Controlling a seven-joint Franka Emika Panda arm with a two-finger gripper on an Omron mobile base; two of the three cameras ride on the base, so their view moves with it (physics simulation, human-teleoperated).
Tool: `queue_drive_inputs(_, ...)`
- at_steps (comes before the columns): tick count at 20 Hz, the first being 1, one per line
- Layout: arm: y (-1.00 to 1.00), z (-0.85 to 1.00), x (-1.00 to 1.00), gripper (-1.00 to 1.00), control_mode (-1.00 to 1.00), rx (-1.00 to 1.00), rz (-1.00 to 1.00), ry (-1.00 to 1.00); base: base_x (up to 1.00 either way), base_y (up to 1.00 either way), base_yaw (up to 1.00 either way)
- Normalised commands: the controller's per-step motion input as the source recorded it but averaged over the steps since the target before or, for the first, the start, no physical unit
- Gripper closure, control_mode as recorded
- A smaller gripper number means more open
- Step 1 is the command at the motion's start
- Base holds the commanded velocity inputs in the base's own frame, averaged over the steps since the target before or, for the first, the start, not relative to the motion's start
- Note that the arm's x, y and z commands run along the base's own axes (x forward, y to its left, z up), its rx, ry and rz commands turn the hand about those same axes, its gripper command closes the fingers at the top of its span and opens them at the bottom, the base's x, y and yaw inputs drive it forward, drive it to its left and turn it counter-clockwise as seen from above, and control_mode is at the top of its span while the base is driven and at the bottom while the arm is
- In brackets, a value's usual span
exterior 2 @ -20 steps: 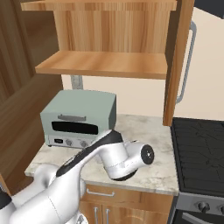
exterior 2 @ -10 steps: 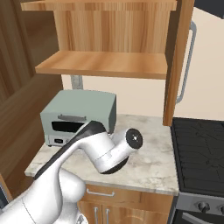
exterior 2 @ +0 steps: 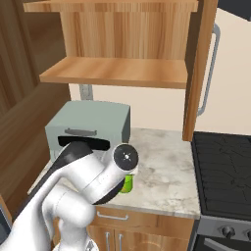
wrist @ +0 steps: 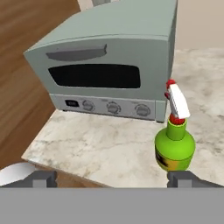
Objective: Move the cutting board and knife to the sink. Then move spray from the cabinet to the counter.
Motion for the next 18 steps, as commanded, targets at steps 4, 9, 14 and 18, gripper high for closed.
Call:
queue_drive_inputs(4, 0.22, 0.21, -0.42, -1.00, -1.00, 0.00, -0.10, 0.00, 0.00, 0.00, 0.00)
queue_drive_inputs(9, 0.09, 0.27, -0.38, -1.00, -1.00, -0.08, -0.04, 0.05, 0.00, 0.00, 0.00)
queue_drive_inputs(14, 0.00, 0.29, -0.38, -1.00, -1.00, -0.14, 0.00, 0.14, 0.00, 0.00, 0.00)
queue_drive_inputs(18, 0.01, 0.14, -0.48, -1.00, -1.00, -0.08, -0.01, 0.03, 0.00, 0.00, 0.00)
